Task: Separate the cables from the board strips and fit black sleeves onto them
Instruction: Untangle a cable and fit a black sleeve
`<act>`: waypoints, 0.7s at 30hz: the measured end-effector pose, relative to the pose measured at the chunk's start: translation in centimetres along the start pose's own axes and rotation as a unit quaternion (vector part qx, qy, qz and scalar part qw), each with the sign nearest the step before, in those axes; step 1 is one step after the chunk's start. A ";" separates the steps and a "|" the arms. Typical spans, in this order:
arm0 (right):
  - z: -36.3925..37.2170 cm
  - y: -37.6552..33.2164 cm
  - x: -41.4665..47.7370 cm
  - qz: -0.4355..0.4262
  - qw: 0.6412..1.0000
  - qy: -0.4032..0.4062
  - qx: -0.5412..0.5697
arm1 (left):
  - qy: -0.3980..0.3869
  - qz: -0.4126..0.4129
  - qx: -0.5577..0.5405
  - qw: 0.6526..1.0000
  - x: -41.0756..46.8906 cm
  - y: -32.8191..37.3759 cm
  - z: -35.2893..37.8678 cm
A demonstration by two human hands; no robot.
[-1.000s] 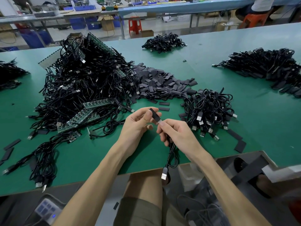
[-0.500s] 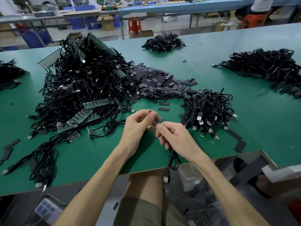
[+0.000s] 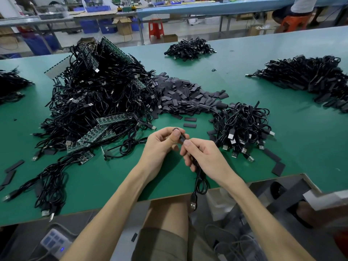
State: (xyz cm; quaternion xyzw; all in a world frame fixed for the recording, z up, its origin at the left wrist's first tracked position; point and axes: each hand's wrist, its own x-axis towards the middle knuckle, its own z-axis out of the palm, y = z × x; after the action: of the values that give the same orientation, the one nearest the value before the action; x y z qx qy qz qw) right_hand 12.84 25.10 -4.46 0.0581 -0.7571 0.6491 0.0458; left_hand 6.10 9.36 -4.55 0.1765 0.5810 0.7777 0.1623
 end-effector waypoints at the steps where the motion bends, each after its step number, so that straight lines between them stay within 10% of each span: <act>1: 0.0 0.0 0.0 0.001 1.000 0.000 0.001 | 0.001 0.000 0.001 1.000 0.0 0.0 0.0; 21: 0.0 0.2 0.0 0.015 1.000 0.011 0.024 | 0.001 0.031 0.054 0.998 -0.2 -0.2 -0.2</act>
State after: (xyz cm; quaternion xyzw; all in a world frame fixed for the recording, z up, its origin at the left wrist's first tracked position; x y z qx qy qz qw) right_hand 12.85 25.18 -4.69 0.0406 -0.7415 0.6684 0.0425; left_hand 6.17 9.22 -4.83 0.2028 0.6167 0.7498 0.1278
